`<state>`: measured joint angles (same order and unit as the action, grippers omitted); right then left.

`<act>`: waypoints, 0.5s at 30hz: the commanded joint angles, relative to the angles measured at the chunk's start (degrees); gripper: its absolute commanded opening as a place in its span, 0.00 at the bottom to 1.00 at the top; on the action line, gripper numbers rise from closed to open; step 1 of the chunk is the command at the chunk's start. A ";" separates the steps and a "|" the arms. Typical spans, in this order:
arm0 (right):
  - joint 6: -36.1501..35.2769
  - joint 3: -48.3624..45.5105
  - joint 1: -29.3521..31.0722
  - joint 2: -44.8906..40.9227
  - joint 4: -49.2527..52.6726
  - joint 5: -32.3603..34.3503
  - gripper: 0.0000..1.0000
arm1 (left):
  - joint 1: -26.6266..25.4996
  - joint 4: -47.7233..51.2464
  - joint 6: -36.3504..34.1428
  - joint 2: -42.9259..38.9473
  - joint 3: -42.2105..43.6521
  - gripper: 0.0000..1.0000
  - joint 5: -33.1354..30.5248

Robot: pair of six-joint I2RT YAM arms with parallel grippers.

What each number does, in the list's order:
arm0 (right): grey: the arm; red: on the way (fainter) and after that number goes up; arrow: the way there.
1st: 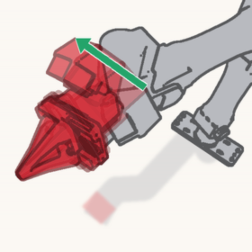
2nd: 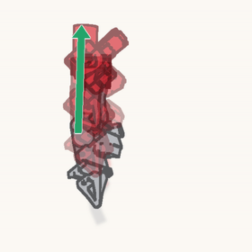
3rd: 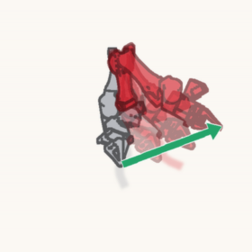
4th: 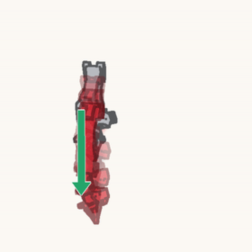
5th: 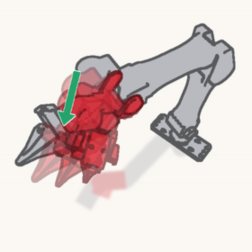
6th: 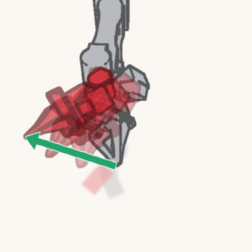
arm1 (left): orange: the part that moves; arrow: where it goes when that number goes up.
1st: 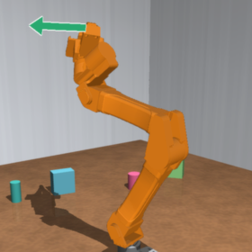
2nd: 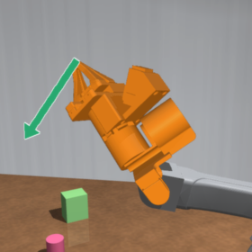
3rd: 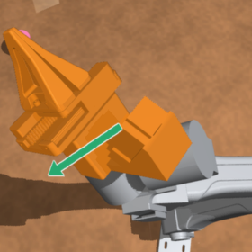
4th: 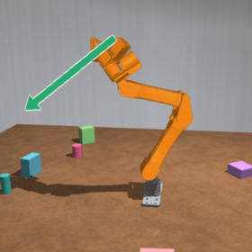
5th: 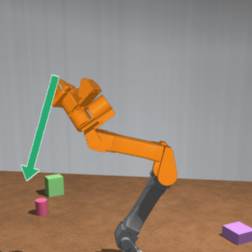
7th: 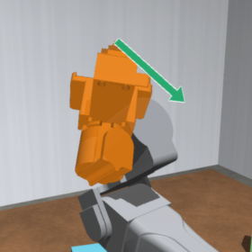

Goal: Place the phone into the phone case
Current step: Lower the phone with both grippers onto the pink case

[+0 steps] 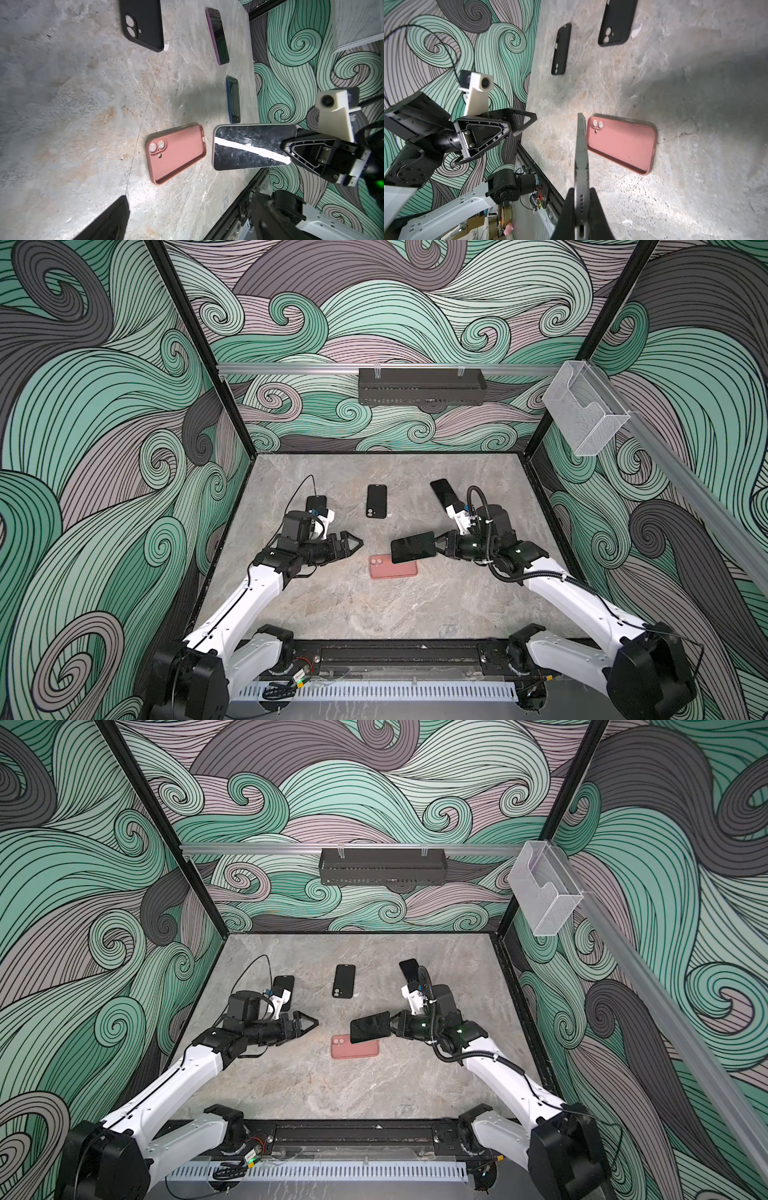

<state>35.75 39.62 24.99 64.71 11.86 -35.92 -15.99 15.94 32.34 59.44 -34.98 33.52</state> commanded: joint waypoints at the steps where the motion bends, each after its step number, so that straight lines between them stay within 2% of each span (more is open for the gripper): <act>1: -1.99 1.08 -0.30 1.62 -0.02 -4.01 0.00 | -2.56 -0.14 -1.75 1.73 0.60 0.93 -3.05; 7: -2.62 1.43 -0.25 6.36 -2.27 -5.69 0.00 | -6.69 -5.13 -1.38 6.48 1.58 0.91 -3.87; 11: -2.43 2.17 -0.30 9.37 -4.50 -7.22 0.00 | -7.87 -9.81 -0.91 11.37 2.13 0.85 -3.12; 15: -3.16 2.73 -0.27 11.68 -5.46 -7.32 0.00 | -8.85 -14.93 -0.27 16.14 3.12 0.85 -2.89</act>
<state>33.56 39.99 24.99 75.99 9.91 -40.66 -24.14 6.28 32.08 73.28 -32.56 30.79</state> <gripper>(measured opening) 0.102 0.848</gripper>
